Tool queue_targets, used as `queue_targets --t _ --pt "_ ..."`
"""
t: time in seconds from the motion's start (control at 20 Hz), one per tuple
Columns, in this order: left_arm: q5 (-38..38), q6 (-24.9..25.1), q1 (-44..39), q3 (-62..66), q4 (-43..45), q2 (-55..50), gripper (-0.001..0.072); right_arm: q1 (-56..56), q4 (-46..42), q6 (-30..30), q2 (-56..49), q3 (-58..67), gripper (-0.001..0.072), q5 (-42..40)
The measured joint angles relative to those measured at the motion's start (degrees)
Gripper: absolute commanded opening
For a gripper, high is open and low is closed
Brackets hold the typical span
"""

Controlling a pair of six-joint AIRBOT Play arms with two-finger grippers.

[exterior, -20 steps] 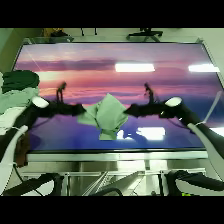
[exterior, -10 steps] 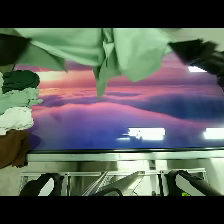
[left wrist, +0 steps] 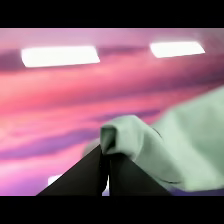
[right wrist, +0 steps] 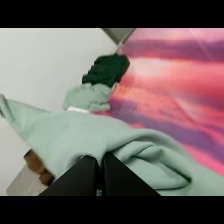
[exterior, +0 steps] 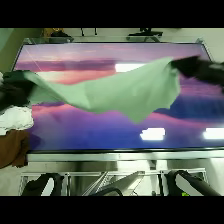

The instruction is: Fold the shirts.

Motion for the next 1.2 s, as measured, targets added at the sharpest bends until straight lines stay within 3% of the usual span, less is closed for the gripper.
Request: queue_targets --t 0.1,0.15,0.2,0.25,0.3,0.35,0.5,0.65,0.75,0.95,1.2 --pt "4.26 0.76 -3.76 -9.31 -0.11 -2.19 0.0010 4.72 -2.58 -1.73 -4.09 -5.46 0.0032 -2.64" --pt "7.04 1.05 -5.46 -13.09 0.33 -4.17 0.0013 6.62 -4.42 -2.49 -6.84 -7.85 0.0148 -5.03" --pt "9.46 1.27 -6.75 -15.87 0.68 -6.40 0.0017 7.80 -5.57 -3.06 -9.68 -9.38 0.0372 -7.74" --pt "11.82 1.60 -7.78 -18.12 1.01 -9.27 0.0066 8.52 -6.38 -3.50 -12.74 -10.47 0.0478 -10.64" --pt "13.53 1.79 -8.33 -19.41 1.42 -12.09 0.0484 8.68 -7.08 -3.78 -15.50 -10.99 0.0483 -12.28" --pt "14.84 1.99 -8.50 -19.91 1.60 -15.04 0.0689 8.39 -7.54 -4.04 -17.77 -11.15 0.0483 -13.66" --pt "13.77 2.10 -6.34 -17.03 1.92 -22.62 0.0691 4.37 -7.98 -4.46 -20.70 -10.14 0.0484 -14.51" --pt "6.73 2.12 -1.18 -10.95 2.05 -28.28 0.0691 -2.71 -10.21 -3.43 -18.97 -9.60 0.0489 -10.95" --pt "1.62 2.12 2.40 -8.39 2.29 -30.77 0.0691 -6.23 -14.43 -1.25 -17.16 -10.47 0.0673 -7.54" --pt "-4.13 2.14 6.93 -11.17 2.29 -32.94 0.0690 -7.58 -20.57 2.16 -14.60 -18.38 0.0671 -4.37" --pt "0.85 2.21 7.43 -20.20 1.53 -33.57 0.0690 0.13 -19.50 2.60 -15.08 -28.81 0.0667 -10.93"
